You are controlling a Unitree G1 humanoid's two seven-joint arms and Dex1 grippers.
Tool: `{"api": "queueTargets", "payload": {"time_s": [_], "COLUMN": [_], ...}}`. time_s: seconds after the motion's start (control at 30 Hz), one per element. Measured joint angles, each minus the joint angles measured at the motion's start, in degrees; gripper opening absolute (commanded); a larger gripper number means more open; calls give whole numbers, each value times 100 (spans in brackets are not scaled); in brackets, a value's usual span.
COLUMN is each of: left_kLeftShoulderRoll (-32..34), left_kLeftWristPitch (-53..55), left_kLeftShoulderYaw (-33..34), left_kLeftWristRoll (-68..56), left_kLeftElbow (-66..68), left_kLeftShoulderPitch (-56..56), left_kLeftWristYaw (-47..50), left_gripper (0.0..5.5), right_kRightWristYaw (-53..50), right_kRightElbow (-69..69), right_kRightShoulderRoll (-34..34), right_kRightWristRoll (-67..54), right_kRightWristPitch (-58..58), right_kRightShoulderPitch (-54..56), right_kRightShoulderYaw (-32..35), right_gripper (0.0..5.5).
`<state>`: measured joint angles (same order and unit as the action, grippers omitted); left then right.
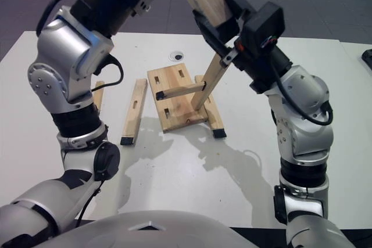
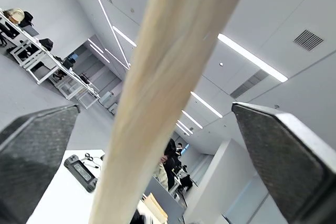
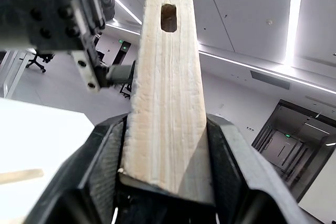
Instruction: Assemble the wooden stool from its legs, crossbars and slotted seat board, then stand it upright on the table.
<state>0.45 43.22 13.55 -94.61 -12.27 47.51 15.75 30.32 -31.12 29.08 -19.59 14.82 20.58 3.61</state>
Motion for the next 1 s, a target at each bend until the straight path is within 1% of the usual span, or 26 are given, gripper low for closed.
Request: {"api": "queueTargets", "payload": {"time_s": [0.03,0.1,0.2,0.4,0.43,0.47,0.57,0.63,0.87,1.0], "left_kLeftShoulderRoll": [32,76,137,294,301,310,339,372,454,481], "left_kLeftWristPitch": [-31,-90,-147,-186,-189,-195,-202,-202,-200,-188], "left_kLeftShoulderYaw": [-2,-17,-68,-179,-181,-181,-178,-177,-184,-209], "left_kLeftWristRoll": [4,5,13,299,339,352,465,499,566,727], "left_kLeftElbow": [6,6,7,109,149,198,266,281,292,306], "left_kLeftShoulderPitch": [0,0,-1,-148,-190,-226,-291,-292,-306,-376], "left_kLeftWristYaw": [10,13,6,-163,-194,-217,-287,-342,-437,-561], "left_gripper": [540,515,458,363,356,330,278,254,130,122], "right_kRightWristYaw": [34,78,119,126,123,122,129,138,159,162], "right_kRightElbow": [3,43,96,359,394,427,494,494,494,487], "right_kRightShoulderRoll": [3,12,46,37,37,38,39,40,42,42], "right_kRightWristRoll": [28,134,255,321,346,375,431,439,455,443], "right_kRightWristPitch": [-37,-116,-193,-373,-376,-379,-411,-453,-582,-599], "right_kRightShoulderPitch": [-51,-158,-256,-288,-300,-313,-359,-360,-392,-475], "right_kRightShoulderYaw": [-10,-50,-110,-116,-116,-116,-116,-116,-134,-172], "right_gripper": [208,208,208,208,208,208,208,208,208,208]}}
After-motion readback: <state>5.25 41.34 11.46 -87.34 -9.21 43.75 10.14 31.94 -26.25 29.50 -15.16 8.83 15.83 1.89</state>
